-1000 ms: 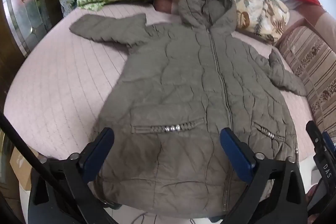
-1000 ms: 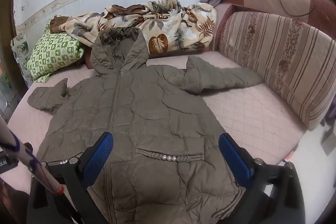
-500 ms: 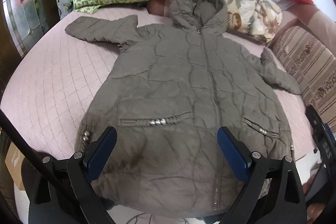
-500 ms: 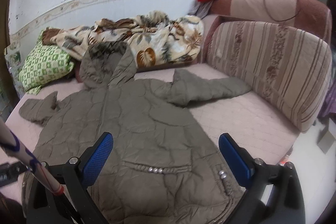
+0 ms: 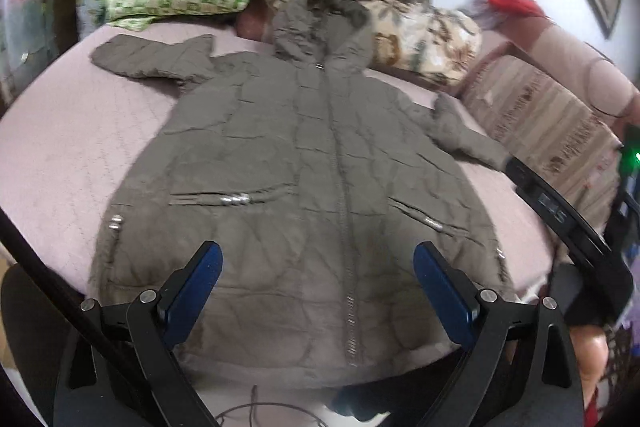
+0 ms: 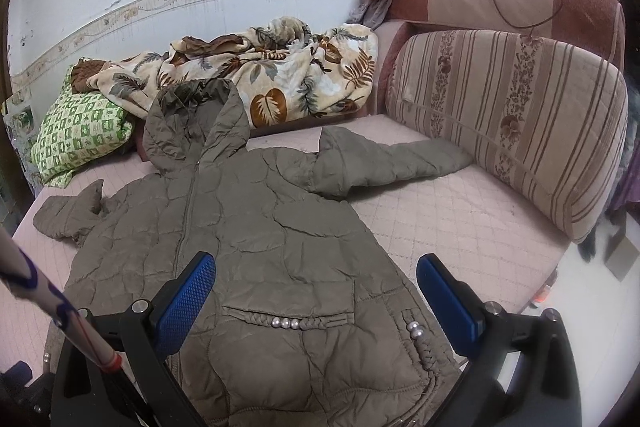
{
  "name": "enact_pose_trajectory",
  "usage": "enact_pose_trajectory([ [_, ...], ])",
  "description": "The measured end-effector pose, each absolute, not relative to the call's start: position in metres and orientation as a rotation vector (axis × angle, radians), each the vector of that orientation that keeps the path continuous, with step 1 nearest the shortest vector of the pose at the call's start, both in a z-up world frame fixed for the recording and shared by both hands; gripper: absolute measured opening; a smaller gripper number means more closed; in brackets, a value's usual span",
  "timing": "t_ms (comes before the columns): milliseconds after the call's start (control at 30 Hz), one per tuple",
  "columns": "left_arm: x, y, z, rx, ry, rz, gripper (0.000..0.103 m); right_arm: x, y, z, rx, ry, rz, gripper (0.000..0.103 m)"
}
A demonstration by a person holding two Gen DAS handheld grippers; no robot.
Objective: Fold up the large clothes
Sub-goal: 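Move the left tool over the jacket toward its sleeve, then grasp the jacket sleeve cuff with the left tool and lift it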
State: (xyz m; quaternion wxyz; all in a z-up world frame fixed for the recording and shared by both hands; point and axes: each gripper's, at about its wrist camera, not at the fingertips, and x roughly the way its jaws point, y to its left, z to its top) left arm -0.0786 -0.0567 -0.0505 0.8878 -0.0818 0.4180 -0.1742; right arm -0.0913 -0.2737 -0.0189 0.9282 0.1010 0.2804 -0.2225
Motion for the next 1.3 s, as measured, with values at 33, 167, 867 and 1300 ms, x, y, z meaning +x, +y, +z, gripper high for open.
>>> enact_pose_trajectory([
  [33, -0.081, -0.061, -0.052, -0.163, 0.881, -0.383, 0.096, -0.092, -0.273, -0.018, 0.205, 0.573, -0.459, 0.102],
  [167, -0.085, -0.071, -0.054, -0.130, 0.905, -0.452, 0.096, -0.093, -0.271, -0.017, 0.202, 0.573, -0.461, 0.102],
  [867, 0.006, 0.096, -0.024, -0.124, 0.787, 0.115, 0.096, -0.079, -0.208, -0.002, -0.001, 0.546, -0.408, 0.102],
  [1300, 0.185, 0.241, -0.071, -0.451, 0.941, 0.168, 0.070, -0.053, -0.196, -0.031, 0.040, 0.691, -0.237, 0.102],
])
